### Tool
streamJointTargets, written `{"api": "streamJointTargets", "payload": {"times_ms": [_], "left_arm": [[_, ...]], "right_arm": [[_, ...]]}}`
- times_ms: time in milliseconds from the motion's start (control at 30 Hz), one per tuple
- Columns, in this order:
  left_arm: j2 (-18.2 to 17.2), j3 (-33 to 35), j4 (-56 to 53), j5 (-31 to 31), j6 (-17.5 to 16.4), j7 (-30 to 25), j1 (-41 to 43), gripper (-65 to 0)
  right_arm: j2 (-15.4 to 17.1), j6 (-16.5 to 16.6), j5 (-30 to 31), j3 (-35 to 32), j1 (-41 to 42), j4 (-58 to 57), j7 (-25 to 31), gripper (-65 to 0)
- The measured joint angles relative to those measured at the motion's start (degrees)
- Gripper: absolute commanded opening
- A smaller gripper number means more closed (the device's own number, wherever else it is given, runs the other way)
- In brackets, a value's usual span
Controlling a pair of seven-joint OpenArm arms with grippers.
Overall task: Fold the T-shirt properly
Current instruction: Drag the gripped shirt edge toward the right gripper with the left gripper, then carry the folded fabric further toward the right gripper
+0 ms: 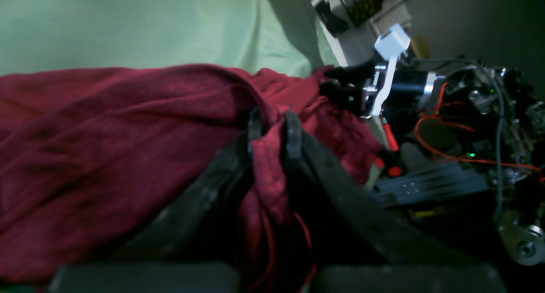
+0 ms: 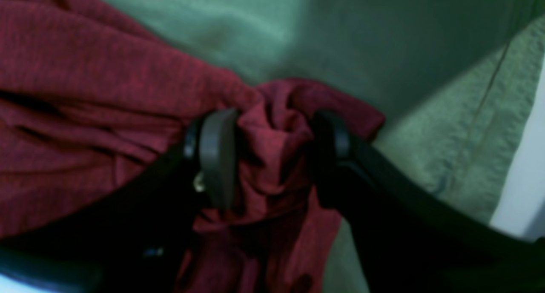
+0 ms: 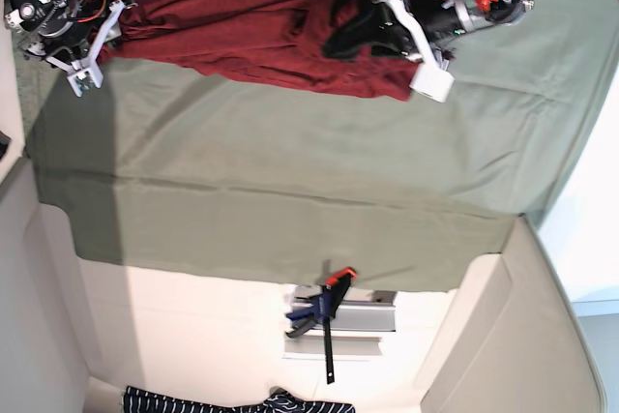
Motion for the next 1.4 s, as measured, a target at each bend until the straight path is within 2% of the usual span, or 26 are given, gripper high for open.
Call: {"api": "streamJointTargets", "payload": {"times_ms": [267,433,633,667,733,767,800,1033,1133,1233,1400], "left_arm": [[5.33,4.39,0.0,6.27,0.02,-2.78,-0.13,-65.0],[6.32,4.9,0.0,10.43,0.02,-4.35,-1.42,-65.0],[6.32,4.9,0.0,12.13,0.02,-4.15,-2.12,-65.0],[6.29,4.9,0.0,12.11,0.02,-3.96,-2.05,-64.3],[6.27,5.44,0.0,12.07,0.02,-3.54,-2.05,-47.9],[6.27,6.05,0.0,12.04,0.02,-3.56,-2.05,-41.5],[6.29,6.88,0.0,12.02,0.02,-3.61,-2.05,-38.1],[6.32,17.0,0.0,11.67,0.02,-3.41,-2.05,-37.7],[6.4,19.17,0.0,11.63,0.02,-3.23,-2.16,-37.7],[6.45,17.66,0.26,11.67,0.02,-3.1,-2.32,-38.2],[5.92,9.62,4.2,14.27,0.0,-2.73,-2.69,-38.6]], "right_arm": [[0.0,0.0,0.0,0.0,0.0,0.0,0.15,-36.2],[0.0,0.0,0.02,0.0,0.0,0.0,0.15,-36.2],[0.0,0.0,0.02,0.0,0.0,0.0,0.15,-36.2],[0.0,0.0,0.02,0.0,0.0,0.0,0.15,-36.2],[0.0,0.0,0.0,0.0,0.0,0.0,0.15,-36.2],[0.0,0.0,0.0,0.0,0.0,0.0,0.13,-36.2],[0.0,0.0,0.0,0.0,0.0,0.0,0.15,-36.2],[0.0,0.0,0.02,0.0,0.0,0.0,0.15,-36.2],[0.0,0.0,0.04,0.0,0.0,0.0,0.15,-36.2],[0.0,0.0,0.11,0.0,0.0,0.0,0.15,-36.2],[0.0,0.0,0.09,0.0,0.0,0.0,0.15,-36.2]]}}
